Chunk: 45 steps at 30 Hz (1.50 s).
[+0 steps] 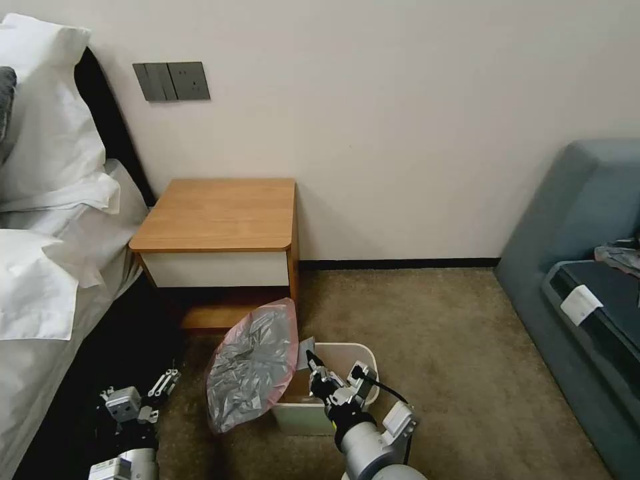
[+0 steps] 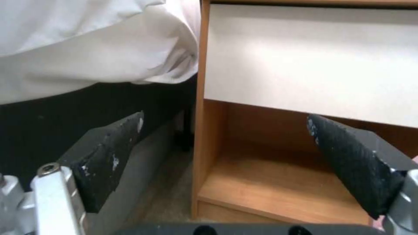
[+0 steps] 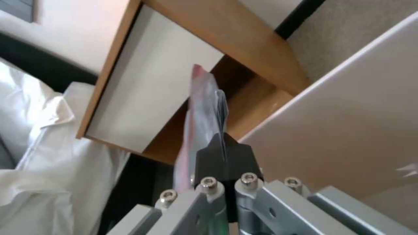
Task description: Pick up the garbage bag from the table and place it over the trash can.
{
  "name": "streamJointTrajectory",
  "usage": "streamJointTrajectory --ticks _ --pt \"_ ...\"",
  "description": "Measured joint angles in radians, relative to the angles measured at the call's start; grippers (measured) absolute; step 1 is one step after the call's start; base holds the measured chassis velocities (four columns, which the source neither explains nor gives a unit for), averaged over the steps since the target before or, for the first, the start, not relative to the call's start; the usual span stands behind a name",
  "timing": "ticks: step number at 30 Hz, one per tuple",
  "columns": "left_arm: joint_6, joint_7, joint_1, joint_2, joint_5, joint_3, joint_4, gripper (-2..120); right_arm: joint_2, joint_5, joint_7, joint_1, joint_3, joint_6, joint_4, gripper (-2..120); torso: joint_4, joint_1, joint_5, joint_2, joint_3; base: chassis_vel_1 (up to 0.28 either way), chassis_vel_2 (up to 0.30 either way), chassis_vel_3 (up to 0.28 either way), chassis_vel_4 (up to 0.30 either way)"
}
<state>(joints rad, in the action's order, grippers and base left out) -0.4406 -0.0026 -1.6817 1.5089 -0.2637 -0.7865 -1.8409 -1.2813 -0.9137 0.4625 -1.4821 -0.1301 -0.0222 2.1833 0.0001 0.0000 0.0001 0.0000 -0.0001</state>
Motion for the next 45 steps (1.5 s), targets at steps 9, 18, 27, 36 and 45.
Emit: streamJointTrajectory --ticks 9,18,27,36,45 --pt "0.004 0.002 -0.004 -0.016 0.000 0.007 -0.018 99 0.021 0.008 0.064 -0.007 0.044 -0.077 -0.007 18 0.0000 0.000 0.0000 0.000 0.000 0.000 0.000 0.000 0.000" --pt "0.107 0.037 -0.017 -0.050 -0.013 0.015 -0.124 100 0.063 0.089 0.120 -0.022 0.100 -0.174 0.003 47 -0.0001 0.000 -0.0001 0.000 0.000 0.000 0.000 0.000 0.000" --pt "0.336 0.093 -0.086 -0.113 -0.215 0.024 -0.362 100 0.071 0.201 0.065 -0.069 0.230 -0.137 0.073 84 -0.0001 0.000 0.0000 0.000 0.000 0.000 0.000 0.000 0.000" --pt "0.456 0.297 -0.137 -0.142 -0.430 0.088 -0.564 97 -0.010 0.247 0.037 -0.064 0.284 -0.085 0.080 100 -0.0001 0.000 0.0000 0.000 0.000 0.000 0.000 0.000 0.000" --pt "0.577 0.353 -0.140 -0.152 -0.386 0.211 -0.520 100 -0.068 0.290 0.020 -0.061 0.251 -0.043 0.060 100 -0.0001 0.000 -0.0001 0.000 0.000 0.000 0.000 0.000 0.000"
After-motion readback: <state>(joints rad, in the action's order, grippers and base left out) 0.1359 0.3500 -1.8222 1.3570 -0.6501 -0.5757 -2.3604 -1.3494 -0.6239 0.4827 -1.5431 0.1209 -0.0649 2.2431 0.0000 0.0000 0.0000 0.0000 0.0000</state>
